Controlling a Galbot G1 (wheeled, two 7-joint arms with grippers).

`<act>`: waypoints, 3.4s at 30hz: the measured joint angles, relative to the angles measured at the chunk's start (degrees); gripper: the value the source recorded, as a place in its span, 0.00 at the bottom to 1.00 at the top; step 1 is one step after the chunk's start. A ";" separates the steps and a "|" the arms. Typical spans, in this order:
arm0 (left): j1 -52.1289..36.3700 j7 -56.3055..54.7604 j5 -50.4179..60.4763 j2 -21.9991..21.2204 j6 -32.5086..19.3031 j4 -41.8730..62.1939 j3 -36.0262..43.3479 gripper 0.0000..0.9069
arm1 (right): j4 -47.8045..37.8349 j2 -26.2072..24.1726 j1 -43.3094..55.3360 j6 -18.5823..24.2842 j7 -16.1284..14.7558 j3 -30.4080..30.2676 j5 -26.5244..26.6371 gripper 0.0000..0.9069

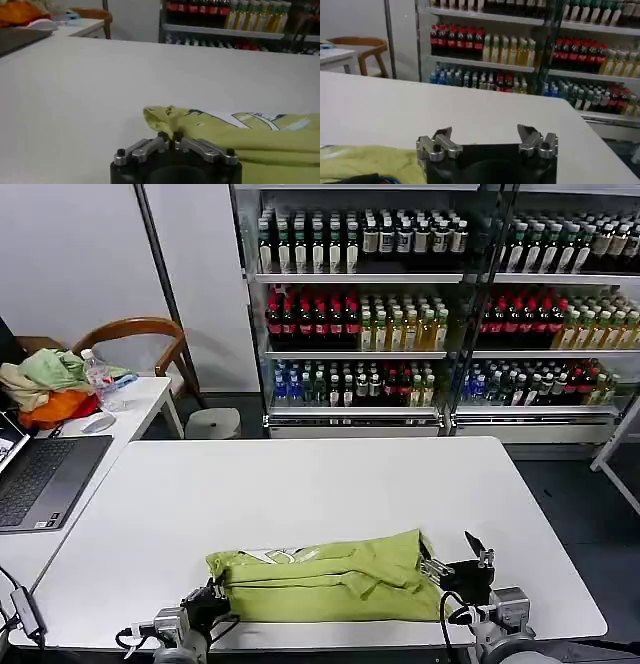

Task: Fold and organize the clothes.

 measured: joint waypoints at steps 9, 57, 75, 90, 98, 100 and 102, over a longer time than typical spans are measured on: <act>1.26 4.01 0.18 2.14 3.94 0.87 -10.50 0.03 | -1.35 -0.42 0.62 0.67 -0.14 0.40 -0.45 1.00; -6.35 19.11 16.05 -3.08 2.98 -4.38 2.70 1.00 | 0.34 0.41 -3.68 0.98 -0.63 4.86 -2.23 1.00; -7.66 21.60 17.73 -4.24 -5.49 -2.38 6.25 1.00 | 0.53 -0.40 -2.99 0.89 -0.81 4.10 -2.05 1.00; -2.18 16.47 7.55 0.04 -0.73 -4.31 -7.83 1.00 | -0.62 -0.81 -1.15 1.11 -1.03 3.04 -1.67 1.00; -2.06 14.16 3.82 -1.03 2.93 0.24 -9.28 1.00 | -0.25 -1.12 -1.55 1.22 -1.02 3.62 -1.75 1.00; -2.23 13.73 3.19 -1.01 3.59 1.27 -9.64 1.00 | -0.20 -0.97 -1.65 1.23 -1.01 3.65 -1.82 1.00; -2.11 13.38 2.44 -1.11 4.29 1.91 -9.88 1.00 | -0.20 -0.80 -1.67 1.25 -1.01 3.57 -1.93 1.00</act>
